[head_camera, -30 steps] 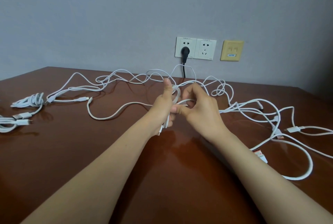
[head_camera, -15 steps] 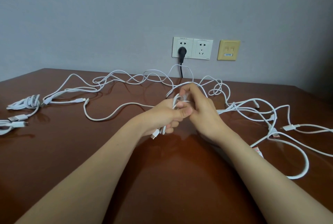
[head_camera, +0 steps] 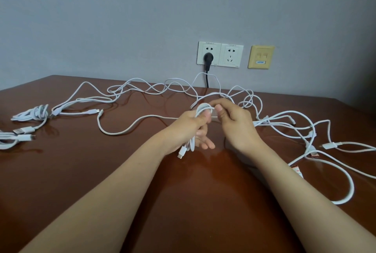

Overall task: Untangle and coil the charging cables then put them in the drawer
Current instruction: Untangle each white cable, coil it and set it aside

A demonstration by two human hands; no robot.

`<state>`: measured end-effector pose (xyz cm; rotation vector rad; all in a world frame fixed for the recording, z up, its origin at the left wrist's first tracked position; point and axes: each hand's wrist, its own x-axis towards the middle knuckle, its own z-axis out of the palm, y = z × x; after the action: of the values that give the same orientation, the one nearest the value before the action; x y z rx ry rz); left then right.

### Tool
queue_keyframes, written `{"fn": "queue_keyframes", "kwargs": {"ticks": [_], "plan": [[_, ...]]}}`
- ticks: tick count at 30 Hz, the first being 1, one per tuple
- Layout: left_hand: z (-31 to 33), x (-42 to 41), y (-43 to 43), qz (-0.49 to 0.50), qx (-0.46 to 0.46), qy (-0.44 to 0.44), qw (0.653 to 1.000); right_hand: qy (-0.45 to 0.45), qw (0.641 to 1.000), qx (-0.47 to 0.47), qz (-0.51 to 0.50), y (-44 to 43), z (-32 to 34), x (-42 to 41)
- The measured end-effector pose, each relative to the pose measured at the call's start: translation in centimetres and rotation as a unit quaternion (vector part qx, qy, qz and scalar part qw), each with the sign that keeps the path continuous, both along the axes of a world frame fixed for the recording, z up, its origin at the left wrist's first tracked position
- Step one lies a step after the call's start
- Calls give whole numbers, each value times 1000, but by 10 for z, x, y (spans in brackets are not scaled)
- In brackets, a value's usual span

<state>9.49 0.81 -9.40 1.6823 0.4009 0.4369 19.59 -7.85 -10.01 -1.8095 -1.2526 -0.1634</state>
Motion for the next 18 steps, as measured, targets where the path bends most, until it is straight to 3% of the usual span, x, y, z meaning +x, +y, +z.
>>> {"fn": "queue_keyframes", "kwargs": {"ticks": [12,18], "plan": [[4,2,18,134,-106,-65,983,-92,988,-91,-80,-3,0,-2],[-5,6,16,140,16,-26,990,-91,993,-56,-57,-2,3,-13]]}}
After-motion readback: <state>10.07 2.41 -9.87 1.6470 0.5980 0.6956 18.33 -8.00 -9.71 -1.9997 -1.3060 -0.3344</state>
